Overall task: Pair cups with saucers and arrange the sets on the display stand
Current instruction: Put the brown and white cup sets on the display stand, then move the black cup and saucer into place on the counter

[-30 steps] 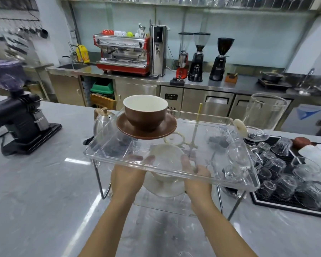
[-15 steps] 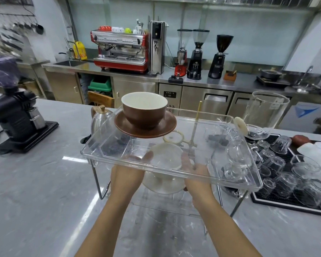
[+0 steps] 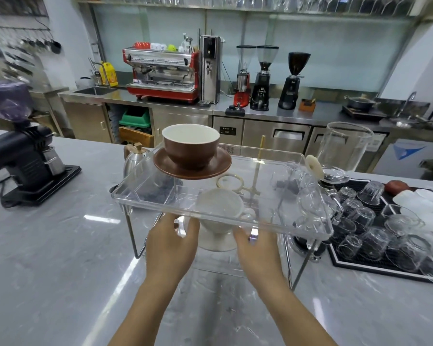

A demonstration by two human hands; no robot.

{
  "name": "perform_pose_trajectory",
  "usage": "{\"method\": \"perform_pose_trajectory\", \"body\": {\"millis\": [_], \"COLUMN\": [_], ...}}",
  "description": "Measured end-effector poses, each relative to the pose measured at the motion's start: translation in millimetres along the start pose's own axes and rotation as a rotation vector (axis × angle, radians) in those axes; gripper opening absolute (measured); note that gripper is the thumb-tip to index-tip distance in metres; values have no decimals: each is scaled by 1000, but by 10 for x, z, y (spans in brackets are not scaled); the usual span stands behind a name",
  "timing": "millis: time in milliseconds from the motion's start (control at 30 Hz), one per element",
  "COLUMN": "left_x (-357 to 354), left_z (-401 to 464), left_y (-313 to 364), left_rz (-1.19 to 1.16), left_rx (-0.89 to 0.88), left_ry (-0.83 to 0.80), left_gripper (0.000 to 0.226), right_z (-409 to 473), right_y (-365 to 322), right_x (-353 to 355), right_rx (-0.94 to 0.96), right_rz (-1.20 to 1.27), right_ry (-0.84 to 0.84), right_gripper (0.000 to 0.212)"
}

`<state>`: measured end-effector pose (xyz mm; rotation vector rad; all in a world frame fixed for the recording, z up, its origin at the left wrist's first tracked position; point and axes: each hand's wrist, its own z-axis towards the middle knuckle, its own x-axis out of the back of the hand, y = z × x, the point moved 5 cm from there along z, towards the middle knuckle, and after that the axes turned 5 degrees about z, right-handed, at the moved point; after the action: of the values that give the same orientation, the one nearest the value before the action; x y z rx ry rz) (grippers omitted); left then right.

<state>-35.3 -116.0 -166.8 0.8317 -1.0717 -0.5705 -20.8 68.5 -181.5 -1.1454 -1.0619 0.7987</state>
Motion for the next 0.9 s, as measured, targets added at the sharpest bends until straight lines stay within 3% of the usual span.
{"method": "perform_pose_trajectory", "body": {"millis": [100,333,533,900], "left_x": [83,119,96,-165], "left_z": [-268,-773,-1102,-1611], "left_y": [62,-100,-263,-371], "left_rz": [-12,86,124,119], "left_rx": [-77,-226,-253,-321], "left_ry": [38,-21,-103,-196], "left_gripper": [22,50,55,53], "right_z": [-249,-715,-1042,-1322], "right_y": [-38,2,174,753], "right_x": [44,79,158,545], "right_rx": [58,198,278,331], "right_rz": [-244,-443,-491,-522], "right_ry": [-7,-159,-269,-213], "right_gripper": [59,64,72,62]}}
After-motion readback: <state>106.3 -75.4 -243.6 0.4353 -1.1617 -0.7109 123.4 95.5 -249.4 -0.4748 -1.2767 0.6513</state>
